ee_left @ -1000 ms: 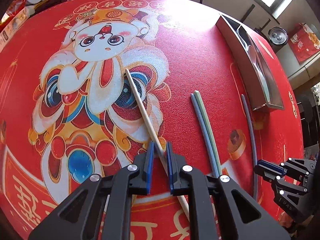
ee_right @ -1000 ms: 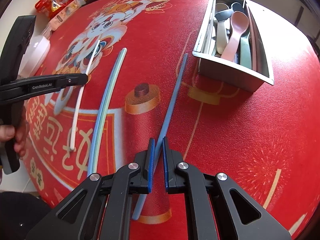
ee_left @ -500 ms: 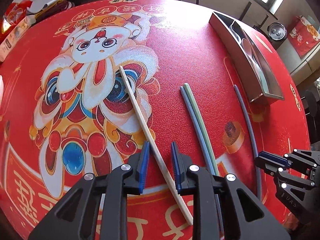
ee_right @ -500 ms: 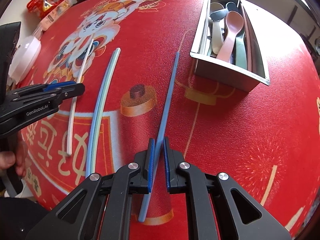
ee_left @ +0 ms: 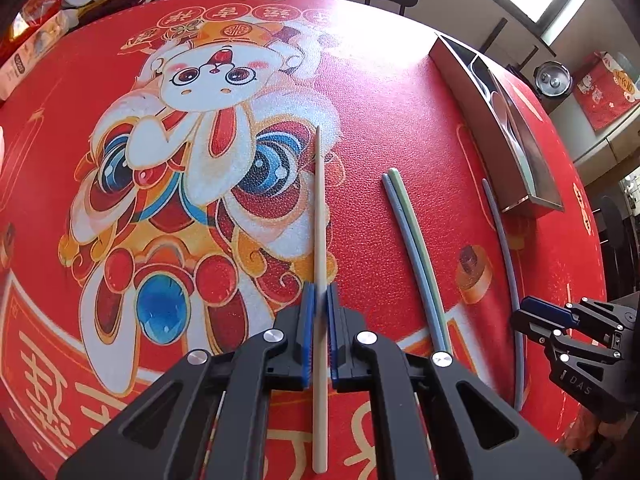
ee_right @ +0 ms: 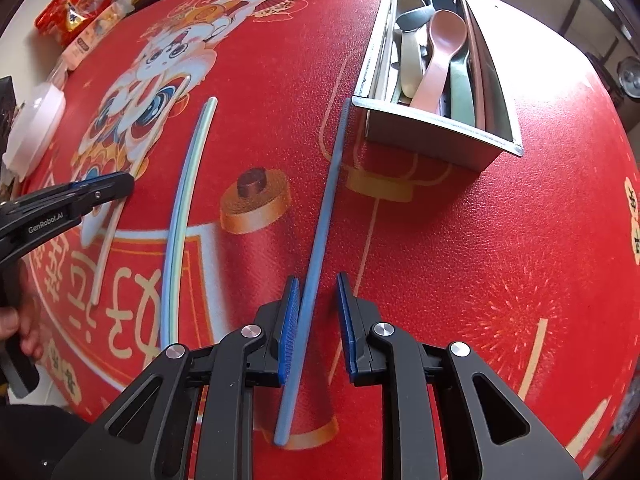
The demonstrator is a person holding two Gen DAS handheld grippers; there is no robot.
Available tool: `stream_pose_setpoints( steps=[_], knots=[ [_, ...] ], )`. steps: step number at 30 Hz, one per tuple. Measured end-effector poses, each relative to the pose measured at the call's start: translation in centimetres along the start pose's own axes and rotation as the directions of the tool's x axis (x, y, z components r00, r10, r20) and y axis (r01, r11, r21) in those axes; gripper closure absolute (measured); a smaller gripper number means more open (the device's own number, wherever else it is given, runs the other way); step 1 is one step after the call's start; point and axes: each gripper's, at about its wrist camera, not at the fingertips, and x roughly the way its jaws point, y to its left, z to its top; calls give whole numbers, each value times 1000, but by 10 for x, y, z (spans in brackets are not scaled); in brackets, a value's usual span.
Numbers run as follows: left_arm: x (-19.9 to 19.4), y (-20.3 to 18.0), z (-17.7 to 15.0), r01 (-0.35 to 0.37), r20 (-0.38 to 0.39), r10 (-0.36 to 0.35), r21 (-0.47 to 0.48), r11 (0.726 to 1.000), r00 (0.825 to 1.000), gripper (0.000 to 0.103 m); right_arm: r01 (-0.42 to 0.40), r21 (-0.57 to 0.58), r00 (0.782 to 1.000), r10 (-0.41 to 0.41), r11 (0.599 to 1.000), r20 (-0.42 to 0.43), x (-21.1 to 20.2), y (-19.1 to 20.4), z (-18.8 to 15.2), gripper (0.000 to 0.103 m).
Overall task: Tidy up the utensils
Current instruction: 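Lift the blue and white chopsticks and carry them toward the caddy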
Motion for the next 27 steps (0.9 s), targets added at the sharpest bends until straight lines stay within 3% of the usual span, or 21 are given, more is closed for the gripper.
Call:
stream_pose_setpoints(
  steps=[9, 14, 22, 27],
  knots=[
    [0, 2, -2, 13, 18, -14, 13, 1000, 1000, 95, 29, -13, 999, -29, 999, 26, 1, 2, 3, 88],
    [-2, 4, -4, 23, 22, -23, 13, 1000, 999, 95, 9, 0, 999, -8, 1000, 36, 3, 1, 6, 96],
    [-3, 0, -7, 7, 41, -8, 41, 999, 999, 95, -6, -24, 998, 8, 1000, 70, 3, 8, 4, 97],
    [-3, -1, -4, 12, 29, -13, 40, 999, 1000, 97, -82, 32, 994, 79, 996, 78, 4, -2, 5, 97]
  ],
)
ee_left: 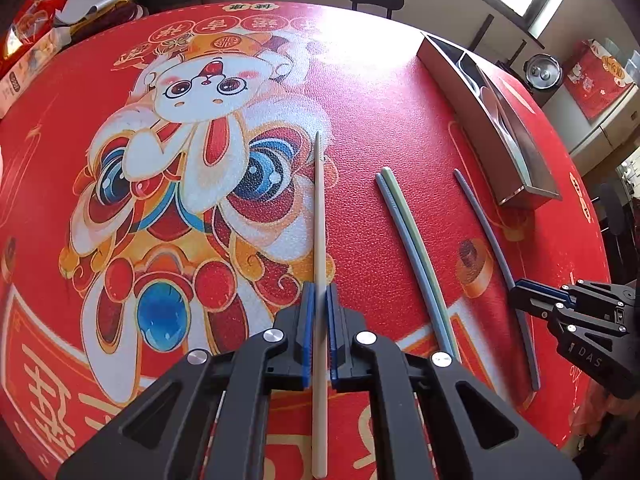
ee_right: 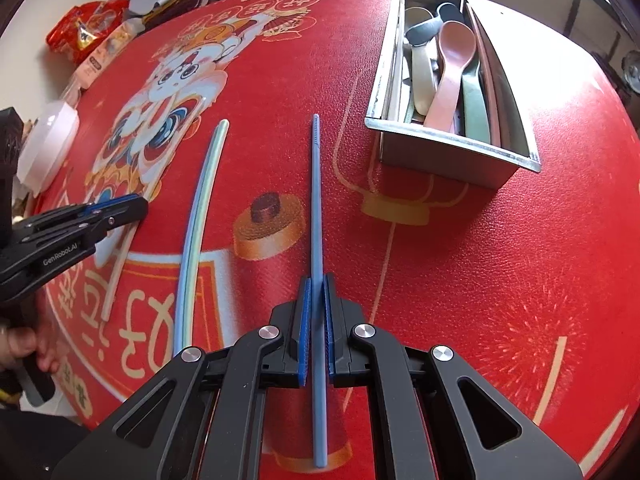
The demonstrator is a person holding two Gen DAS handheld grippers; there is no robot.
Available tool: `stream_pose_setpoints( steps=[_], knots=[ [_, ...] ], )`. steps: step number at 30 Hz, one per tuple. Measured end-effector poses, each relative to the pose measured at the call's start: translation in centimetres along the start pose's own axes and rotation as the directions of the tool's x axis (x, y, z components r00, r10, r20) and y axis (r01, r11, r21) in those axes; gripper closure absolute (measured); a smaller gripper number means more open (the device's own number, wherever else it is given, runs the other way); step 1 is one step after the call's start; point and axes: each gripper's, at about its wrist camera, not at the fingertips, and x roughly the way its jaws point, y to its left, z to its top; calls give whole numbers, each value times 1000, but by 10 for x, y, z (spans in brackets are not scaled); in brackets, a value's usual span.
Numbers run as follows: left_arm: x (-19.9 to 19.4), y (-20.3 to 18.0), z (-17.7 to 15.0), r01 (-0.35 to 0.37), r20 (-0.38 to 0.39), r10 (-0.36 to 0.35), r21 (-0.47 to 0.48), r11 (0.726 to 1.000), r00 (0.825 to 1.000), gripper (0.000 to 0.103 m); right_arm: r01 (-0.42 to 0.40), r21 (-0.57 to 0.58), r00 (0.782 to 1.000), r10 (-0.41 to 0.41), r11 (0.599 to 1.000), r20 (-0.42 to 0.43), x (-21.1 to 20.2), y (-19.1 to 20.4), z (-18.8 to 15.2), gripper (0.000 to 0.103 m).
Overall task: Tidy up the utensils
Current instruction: 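Lift the blue and white chopsticks and carry them toward the caddy, then lower both chopsticks into the caddy and open both tools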
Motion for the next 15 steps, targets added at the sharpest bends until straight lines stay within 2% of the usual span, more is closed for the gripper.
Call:
stream_pose_setpoints(
  steps=[4, 10, 15],
  knots=[
    [-3, 5, 3, 25, -25, -26, -25, 999, 999, 97, -49, 31, 999, 49, 998, 10, -6, -3, -1, 97],
    [-25, 13, 0, 88, -4, -88, -87, 992, 996, 97, -89, 34, 995, 87, 995, 54, -21, -3, 2, 97],
    [-42, 9, 3, 134, 29, -132, -104, 985, 991, 97, -115, 52, 991, 111, 992, 72, -29, -5, 5, 97]
  ],
)
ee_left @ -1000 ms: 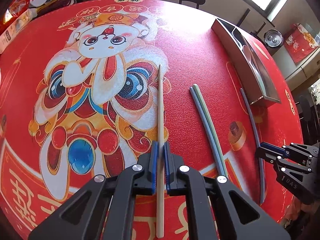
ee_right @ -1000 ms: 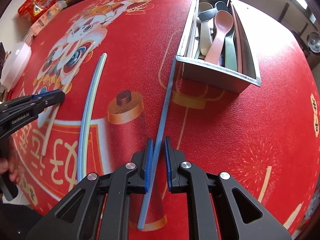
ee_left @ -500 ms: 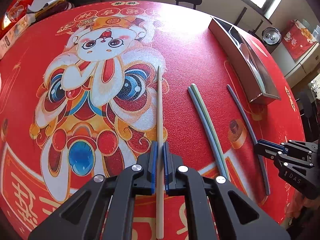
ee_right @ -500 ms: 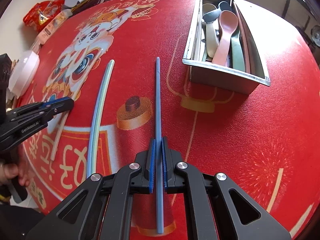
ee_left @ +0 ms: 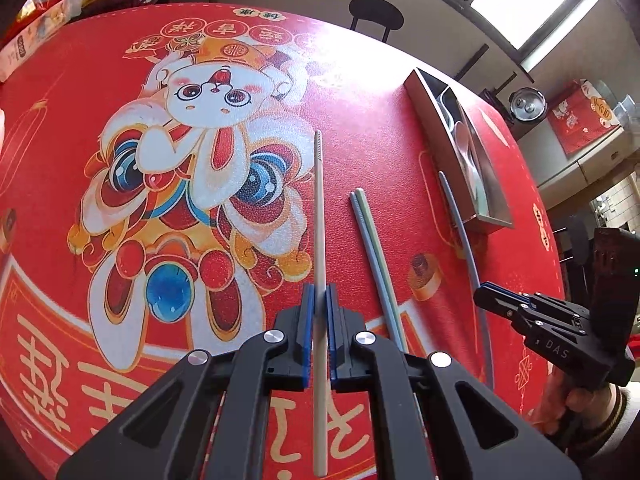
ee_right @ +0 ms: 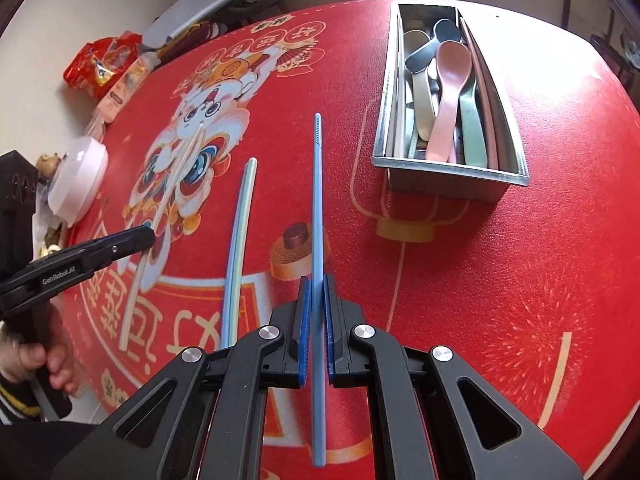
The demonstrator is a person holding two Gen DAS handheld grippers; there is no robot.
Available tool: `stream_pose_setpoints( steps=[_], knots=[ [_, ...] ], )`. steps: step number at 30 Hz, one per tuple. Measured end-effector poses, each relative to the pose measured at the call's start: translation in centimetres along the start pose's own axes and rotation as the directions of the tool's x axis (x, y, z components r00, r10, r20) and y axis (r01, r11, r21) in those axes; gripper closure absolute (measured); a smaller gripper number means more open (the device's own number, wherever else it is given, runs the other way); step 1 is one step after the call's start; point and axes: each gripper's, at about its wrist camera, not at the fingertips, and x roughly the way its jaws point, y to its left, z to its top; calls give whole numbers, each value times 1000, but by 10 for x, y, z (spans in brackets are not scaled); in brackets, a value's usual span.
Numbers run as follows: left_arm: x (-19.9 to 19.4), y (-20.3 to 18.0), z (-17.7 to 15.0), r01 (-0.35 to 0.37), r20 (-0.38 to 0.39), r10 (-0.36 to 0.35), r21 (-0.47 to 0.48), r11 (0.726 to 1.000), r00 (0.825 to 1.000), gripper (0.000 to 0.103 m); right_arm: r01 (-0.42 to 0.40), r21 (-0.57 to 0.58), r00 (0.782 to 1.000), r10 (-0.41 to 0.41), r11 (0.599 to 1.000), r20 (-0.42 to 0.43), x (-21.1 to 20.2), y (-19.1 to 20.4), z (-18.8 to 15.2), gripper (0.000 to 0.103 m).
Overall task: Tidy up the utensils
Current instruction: 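Lower both chopsticks into the caddy and open both tools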
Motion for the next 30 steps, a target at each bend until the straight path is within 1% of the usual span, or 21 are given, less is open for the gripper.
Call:
stream_pose_setpoints(
  steps=[8, 13, 18, 22, 27, 30],
  knots=[
    [-13, -18, 25, 50, 44, -50, 7, 999, 998, 97, -20, 29, 998, 18, 999, 61, -23, -6, 14, 97],
    [-6, -42, 47, 87, 46, -89, 29, 996, 995, 97, -12, 99, 995, 2, 995, 102, -34, -29, 32, 97],
    [15, -78, 81, 141, 47, -143, 46, 989, 989, 97, 11, 175, 990, -35, 984, 137, -41, -59, 58, 97],
    [38, -108, 109, 172, 31, -174, 57, 983, 984, 97, 40, 197, 986, -71, 980, 152, -40, -76, 85, 97],
    [66, -137, 140, 184, 19, -185, 54, 982, 983, 97, 61, 227, 984, -97, 972, 152, -31, -94, 117, 97],
    [82, -147, 152, 180, 7, -180, 53, 982, 984, 97, 74, 217, 982, -108, 973, 153, -24, -99, 132, 97]
  ],
)
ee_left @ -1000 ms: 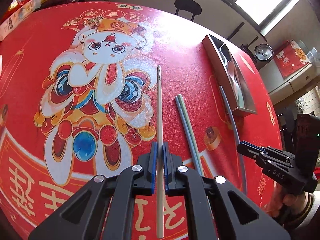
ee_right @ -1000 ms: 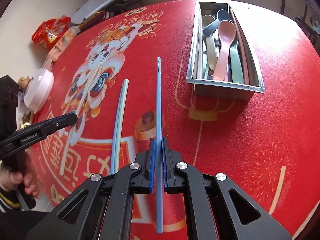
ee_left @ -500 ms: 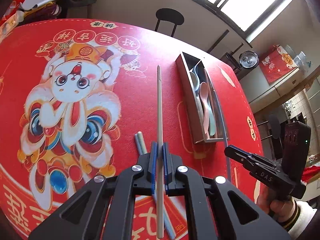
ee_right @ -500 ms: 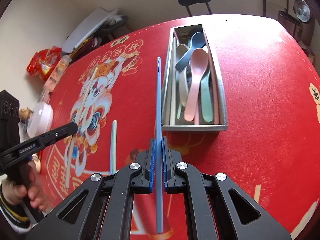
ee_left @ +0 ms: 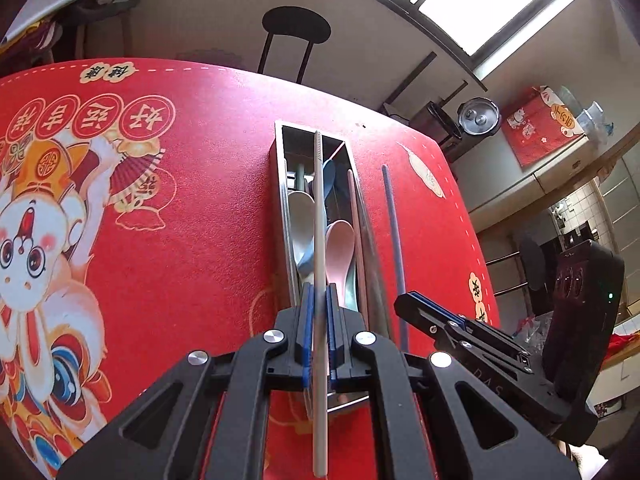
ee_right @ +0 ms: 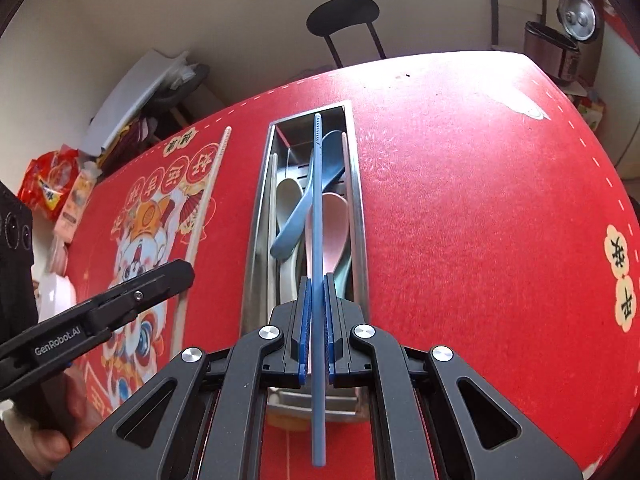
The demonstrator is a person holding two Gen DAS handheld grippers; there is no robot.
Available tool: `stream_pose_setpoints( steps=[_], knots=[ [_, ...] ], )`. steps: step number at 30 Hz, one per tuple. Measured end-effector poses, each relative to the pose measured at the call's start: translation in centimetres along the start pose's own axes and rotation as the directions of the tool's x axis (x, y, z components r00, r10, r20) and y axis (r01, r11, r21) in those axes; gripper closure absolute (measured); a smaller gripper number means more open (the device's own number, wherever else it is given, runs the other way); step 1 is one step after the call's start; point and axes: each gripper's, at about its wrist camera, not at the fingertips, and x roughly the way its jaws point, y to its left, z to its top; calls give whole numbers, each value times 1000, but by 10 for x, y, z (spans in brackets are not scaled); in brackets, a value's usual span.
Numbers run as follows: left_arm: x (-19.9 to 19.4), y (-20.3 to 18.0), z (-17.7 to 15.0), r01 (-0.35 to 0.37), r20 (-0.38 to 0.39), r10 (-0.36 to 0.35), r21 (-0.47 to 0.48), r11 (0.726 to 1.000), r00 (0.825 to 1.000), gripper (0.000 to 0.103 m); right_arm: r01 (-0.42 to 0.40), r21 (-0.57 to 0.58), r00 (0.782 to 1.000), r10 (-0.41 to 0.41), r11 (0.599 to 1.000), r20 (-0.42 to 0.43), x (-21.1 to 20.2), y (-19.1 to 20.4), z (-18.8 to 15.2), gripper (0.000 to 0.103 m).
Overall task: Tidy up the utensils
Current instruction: 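Lower both chopsticks into the caddy and open both tools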
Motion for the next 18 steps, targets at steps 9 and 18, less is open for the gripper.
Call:
stream_pose_setpoints(
  steps=[9, 18],
  knots=[
    [38, -1, 13, -14, -51, 12, -35, 999, 999, 97, 32, -13, 999, -33, 999, -33, 25, -9, 15, 97],
    [50, 2, 14, -35, -70, 32, -46, 998, 997, 97, 34, -4, 999, -34, 999, -39, 34, -10, 18, 97]
  ],
)
